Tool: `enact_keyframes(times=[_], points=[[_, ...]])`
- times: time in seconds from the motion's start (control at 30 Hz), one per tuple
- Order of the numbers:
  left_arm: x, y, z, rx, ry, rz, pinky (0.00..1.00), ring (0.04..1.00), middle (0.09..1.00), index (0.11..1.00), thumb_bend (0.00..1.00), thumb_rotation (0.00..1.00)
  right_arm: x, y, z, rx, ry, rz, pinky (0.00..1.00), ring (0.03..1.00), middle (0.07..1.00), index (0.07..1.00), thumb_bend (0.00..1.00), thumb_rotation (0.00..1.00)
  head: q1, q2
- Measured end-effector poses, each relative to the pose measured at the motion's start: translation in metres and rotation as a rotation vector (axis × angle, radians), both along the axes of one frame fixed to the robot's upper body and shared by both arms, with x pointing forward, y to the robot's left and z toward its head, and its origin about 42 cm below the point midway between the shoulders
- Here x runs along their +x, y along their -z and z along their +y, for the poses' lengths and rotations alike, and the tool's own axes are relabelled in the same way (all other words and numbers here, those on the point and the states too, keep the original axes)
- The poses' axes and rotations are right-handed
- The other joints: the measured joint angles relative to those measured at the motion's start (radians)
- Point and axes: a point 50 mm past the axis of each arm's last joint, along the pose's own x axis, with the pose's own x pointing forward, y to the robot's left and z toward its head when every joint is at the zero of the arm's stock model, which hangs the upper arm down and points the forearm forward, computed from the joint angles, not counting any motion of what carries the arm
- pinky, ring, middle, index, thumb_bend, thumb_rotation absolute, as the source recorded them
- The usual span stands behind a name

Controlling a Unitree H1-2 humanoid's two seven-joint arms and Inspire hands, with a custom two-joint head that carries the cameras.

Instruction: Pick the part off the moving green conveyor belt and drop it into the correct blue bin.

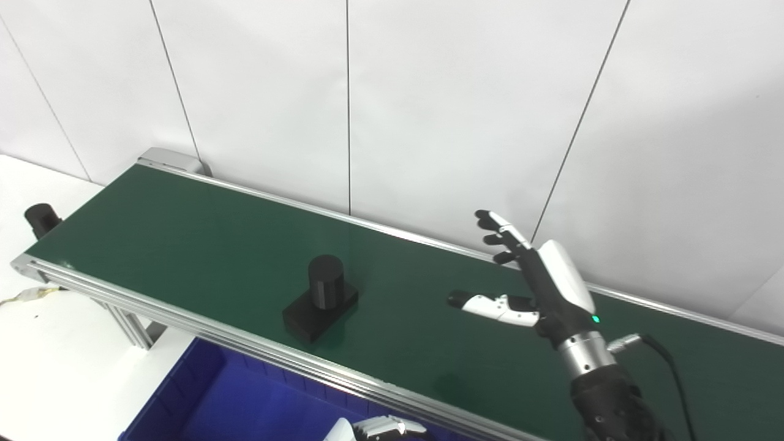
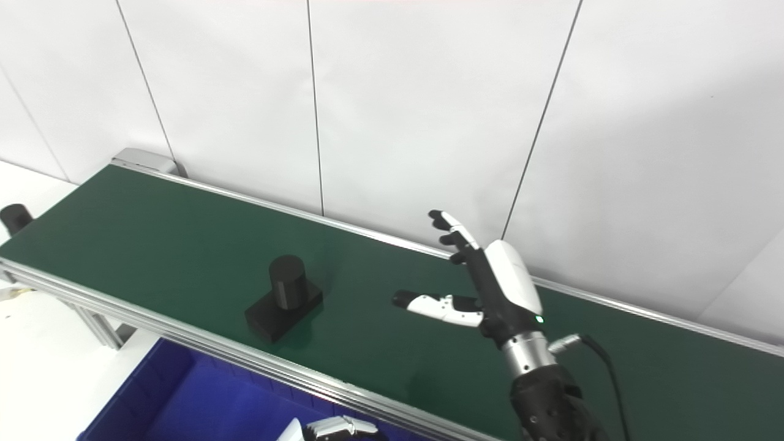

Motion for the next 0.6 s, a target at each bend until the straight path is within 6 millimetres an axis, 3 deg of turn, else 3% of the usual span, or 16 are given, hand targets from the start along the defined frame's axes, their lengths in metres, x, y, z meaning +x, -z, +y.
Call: enact_keyframes(times=[0.6], points=[[-0.003,0.003,0.002,0.022,0.020,-0.003,0.62,0.683,0.704,0.701,0.89,0.63,0.028,0.018,0.068,-0.095,-0.064,0.093,0.73,0.855,0.903,0.919,0.84,0.61,-0.035,-0.002]])
